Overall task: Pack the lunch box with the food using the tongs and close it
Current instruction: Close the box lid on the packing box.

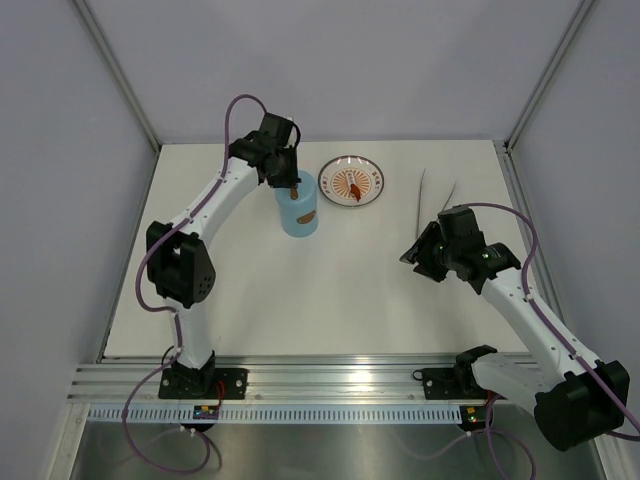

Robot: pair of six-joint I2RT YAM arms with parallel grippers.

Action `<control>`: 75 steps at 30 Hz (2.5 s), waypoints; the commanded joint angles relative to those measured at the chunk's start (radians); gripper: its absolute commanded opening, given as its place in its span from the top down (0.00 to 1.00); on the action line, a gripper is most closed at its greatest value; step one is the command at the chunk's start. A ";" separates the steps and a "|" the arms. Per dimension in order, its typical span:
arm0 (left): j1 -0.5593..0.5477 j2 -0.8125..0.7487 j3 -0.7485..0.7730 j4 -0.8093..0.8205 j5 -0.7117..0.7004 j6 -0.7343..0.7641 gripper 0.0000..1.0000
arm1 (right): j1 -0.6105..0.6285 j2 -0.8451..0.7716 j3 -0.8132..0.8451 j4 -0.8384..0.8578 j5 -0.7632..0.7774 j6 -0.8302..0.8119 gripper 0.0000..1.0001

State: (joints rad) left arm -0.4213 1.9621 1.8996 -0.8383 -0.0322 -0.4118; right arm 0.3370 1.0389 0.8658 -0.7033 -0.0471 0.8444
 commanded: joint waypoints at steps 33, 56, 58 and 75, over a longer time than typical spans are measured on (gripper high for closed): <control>-0.131 -0.173 -0.116 -0.317 -0.149 0.057 1.00 | -0.009 -0.014 -0.002 0.048 -0.031 0.002 0.48; -0.137 -0.190 -0.022 -0.358 -0.147 0.064 1.00 | -0.009 -0.014 -0.007 0.057 -0.040 0.004 0.48; -0.135 -0.186 -0.028 -0.361 -0.147 0.062 1.00 | -0.007 -0.013 -0.007 0.059 -0.040 0.004 0.48; -0.137 -0.267 -0.266 -0.282 -0.141 0.050 0.91 | -0.009 -0.028 -0.021 0.060 -0.043 0.004 0.48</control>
State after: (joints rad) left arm -0.5552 1.7061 1.6665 -1.0920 -0.1654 -0.3695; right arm 0.3370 1.0260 0.8467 -0.6697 -0.0731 0.8452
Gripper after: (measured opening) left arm 0.067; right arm 0.524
